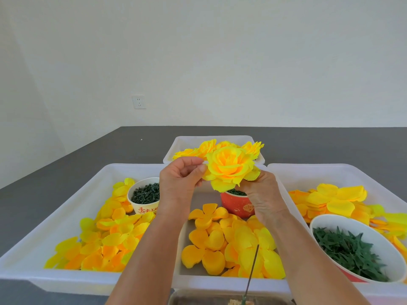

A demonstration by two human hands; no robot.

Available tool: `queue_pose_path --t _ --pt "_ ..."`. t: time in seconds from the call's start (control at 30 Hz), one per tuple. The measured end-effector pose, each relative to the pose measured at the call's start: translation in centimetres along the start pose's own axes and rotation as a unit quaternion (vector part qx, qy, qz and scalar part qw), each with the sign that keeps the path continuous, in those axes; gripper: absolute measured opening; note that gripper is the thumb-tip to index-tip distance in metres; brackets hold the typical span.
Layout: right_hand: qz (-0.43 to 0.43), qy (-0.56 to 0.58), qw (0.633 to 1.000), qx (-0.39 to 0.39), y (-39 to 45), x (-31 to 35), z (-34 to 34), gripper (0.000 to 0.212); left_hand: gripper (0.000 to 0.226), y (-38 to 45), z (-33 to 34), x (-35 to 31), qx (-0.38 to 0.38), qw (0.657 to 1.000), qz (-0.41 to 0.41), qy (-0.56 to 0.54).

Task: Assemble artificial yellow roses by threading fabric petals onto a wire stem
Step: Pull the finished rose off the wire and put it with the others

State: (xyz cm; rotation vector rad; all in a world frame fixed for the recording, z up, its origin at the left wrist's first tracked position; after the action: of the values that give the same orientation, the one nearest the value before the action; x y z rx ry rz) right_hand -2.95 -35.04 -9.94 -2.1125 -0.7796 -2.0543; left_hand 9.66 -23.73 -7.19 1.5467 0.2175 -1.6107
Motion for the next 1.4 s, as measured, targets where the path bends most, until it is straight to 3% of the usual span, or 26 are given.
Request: queue_pose_path --t 0.2,0.33,0.4,0.5,0.73,0.8,0.9,1.03,1.17,1.4 --pt "0.0 0.0 1.0 -0.002 -0.4 0.3 0.0 0.026 0.024 0.0 0.1 -0.5 -0.03 0.993 0.08 0.08" --pt "0.001 0.0 1.0 0.001 -0.4 0.4 0.0 0.034 0.022 0.0 -0.1 -0.5 -0.032 0.998 0.057 -0.009" --pt "0.003 0.006 1.0 0.003 -0.3 0.4 0.0 0.025 0.021 0.0 -0.1 -0.4 -0.032 0.998 0.048 -0.017" --pt "0.007 0.018 1.0 0.004 -0.3 0.6 0.0 0.014 0.02 -0.1 0.0 -0.4 -0.041 0.999 0.025 -0.004" --pt "-0.012 0.012 1.0 0.008 -0.2 0.5 0.1 0.023 0.03 -0.3 0.4 0.1 0.022 0.994 -0.095 0.052" --pt "-0.015 -0.007 1.0 0.016 -0.3 0.4 0.1 0.027 0.027 -0.3 0.4 0.2 0.032 0.993 -0.098 0.052" --pt "-0.021 -0.002 0.999 0.028 -0.5 0.4 0.3 0.009 0.019 -0.1 0.1 0.4 0.009 0.993 -0.103 0.052" --pt "-0.054 0.021 0.997 0.042 -0.8 0.9 0.3 0.023 0.012 -0.1 0.0 0.5 0.004 0.993 -0.112 0.048" --pt "-0.079 -0.011 0.995 0.053 -1.0 1.1 0.5 0.022 0.022 -0.1 -0.3 0.4 -0.037 0.995 -0.093 0.02" --pt "-0.069 0.016 0.997 0.043 -0.9 0.9 0.2 0.035 0.023 0.1 0.0 0.0 -0.016 0.993 -0.093 -0.075"
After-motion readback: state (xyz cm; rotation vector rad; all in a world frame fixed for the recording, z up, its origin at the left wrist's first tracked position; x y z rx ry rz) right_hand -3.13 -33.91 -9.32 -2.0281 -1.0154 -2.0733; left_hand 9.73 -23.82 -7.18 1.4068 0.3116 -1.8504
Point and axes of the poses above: each hand's wrist, its own y-axis towards the middle knuckle, its own z-axis out of the palm, x = y × z, the point moved 3 cm from there along y, towards the middle knuckle, and after that the axes turned 5 degrees about z, right-handed, at the moved point
